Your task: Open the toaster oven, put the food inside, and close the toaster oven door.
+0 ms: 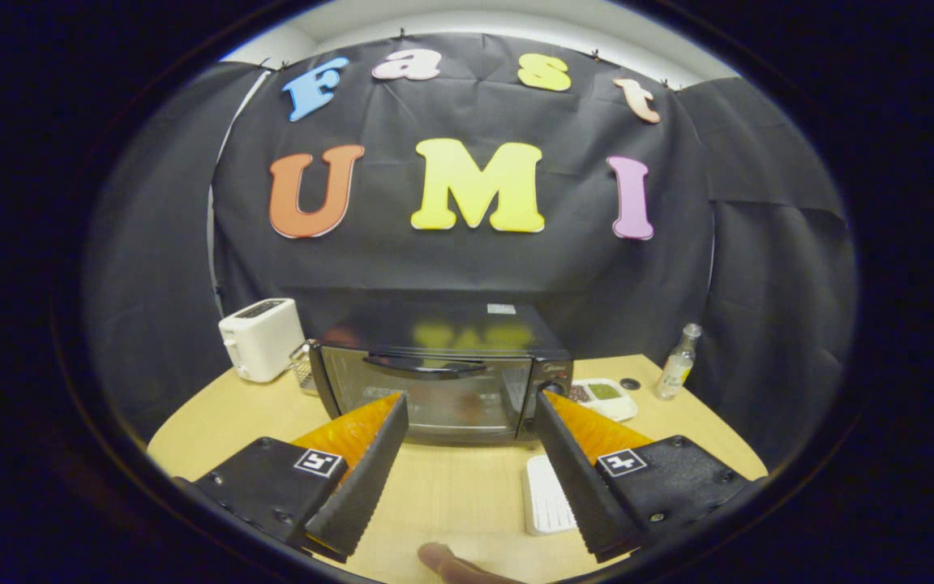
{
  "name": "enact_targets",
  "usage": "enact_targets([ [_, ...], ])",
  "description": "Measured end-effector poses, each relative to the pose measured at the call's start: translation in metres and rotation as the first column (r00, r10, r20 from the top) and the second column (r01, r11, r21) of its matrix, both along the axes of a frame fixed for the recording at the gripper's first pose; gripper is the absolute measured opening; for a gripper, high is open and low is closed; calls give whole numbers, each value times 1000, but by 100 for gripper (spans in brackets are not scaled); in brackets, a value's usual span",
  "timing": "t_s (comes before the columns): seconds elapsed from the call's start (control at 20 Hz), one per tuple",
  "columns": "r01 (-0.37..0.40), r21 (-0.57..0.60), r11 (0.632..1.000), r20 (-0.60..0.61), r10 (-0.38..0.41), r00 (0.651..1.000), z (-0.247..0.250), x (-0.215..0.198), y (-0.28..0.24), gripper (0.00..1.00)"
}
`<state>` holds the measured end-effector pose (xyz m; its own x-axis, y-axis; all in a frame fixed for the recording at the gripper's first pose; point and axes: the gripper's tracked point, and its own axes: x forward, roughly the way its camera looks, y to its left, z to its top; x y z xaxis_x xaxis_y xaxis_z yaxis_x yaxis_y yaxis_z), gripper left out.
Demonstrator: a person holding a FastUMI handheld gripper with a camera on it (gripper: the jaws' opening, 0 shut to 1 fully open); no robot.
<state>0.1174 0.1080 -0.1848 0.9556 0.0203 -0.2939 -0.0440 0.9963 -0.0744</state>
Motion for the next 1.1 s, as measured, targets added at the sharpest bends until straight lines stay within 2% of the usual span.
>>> enact_targets([
  [0.3,-31,42,999,189,22,982,94,-81,-5,99],
  [0.5,-67,71,995,312,41,949,144,-147,-11,99],
  [0.65,-73,26,997,382,57,922,156,-178,-14,98],
  [0.9,-144,44,989,364,118,924,140,-199,-2,99],
  [1.1,-146,34,989,360,124,925,140,-199,-4,99],
])
